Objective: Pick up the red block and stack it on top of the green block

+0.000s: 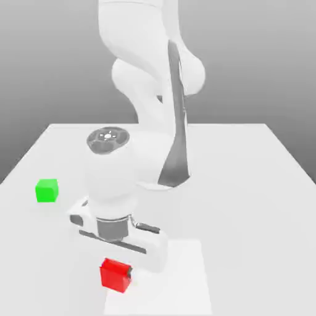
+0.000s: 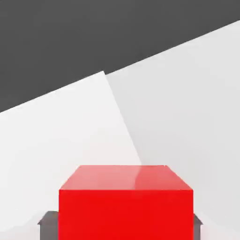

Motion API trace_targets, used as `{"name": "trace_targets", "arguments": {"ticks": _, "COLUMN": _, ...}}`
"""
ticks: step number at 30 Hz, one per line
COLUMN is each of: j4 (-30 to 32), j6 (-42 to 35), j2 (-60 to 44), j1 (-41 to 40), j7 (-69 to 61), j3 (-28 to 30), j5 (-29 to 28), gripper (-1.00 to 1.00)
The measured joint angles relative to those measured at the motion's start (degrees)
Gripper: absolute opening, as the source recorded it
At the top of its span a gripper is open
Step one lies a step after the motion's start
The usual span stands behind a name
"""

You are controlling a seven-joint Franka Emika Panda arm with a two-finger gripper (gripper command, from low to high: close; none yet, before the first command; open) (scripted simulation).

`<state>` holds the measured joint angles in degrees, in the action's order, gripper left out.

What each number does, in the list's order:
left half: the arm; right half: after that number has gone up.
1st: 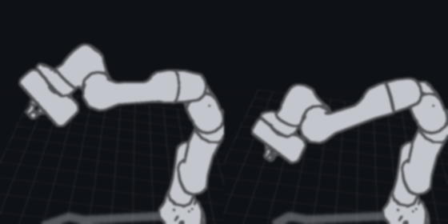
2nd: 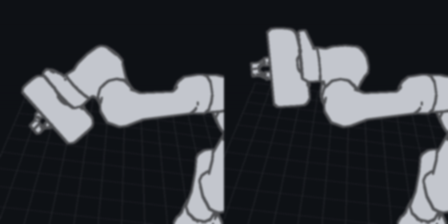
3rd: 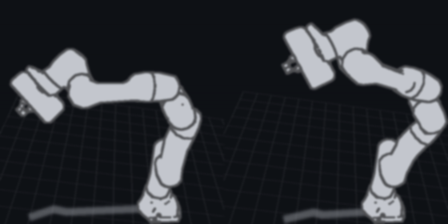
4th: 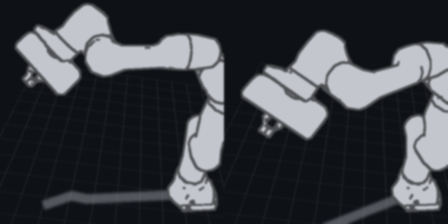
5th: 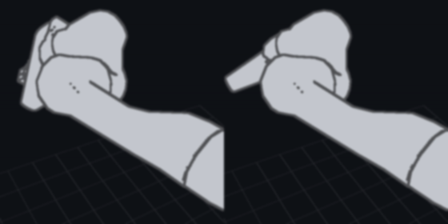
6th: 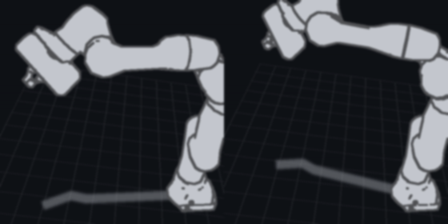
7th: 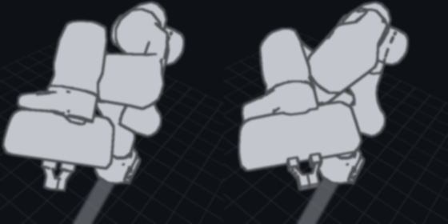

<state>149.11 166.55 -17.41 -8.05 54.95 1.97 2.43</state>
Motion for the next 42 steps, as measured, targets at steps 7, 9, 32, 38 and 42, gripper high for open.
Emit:
{"name": "trace_targets", "arguments": {"ticks": 7, "j4": 1.3, "j6": -7.5, "j2": 8.9, "j1": 0.1, "j7": 1.0, "j3": 0.4, "j5": -1.4, "gripper": -1.0}}
{"name": "trace_targets", "arguments": {"ticks": 9, "j4": 2.4, "j6": -9.4, "j2": 11.9, "j1": -1.8, "j7": 1.2, "j3": 2.6, "j5": -3.2, "gripper": -1.0}}
{"name": "trace_targets", "arguments": {"ticks": 32, "j4": 17.3, "j6": -12.4, "j2": 30.7, "j1": -38.0, "j7": -7.9, "j3": 27.9, "j5": -16.0, "gripper": -1.0}}
{"name": "trace_targets", "arguments": {"ticks": 38, "j4": 17.3, "j6": -9.2, "j2": 27.4, "j1": -35.6, "j7": -10.6, "j3": 29.4, "j5": -12.0, "gripper": -1.0}}
{"name": "trace_targets", "arguments": {"ticks": 42, "j4": 17.2, "j6": -7.1, "j2": 25.1, "j1": -33.9, "j7": -12.6, "j3": 30.3, "j5": -9.1, "gripper": -1.0}}
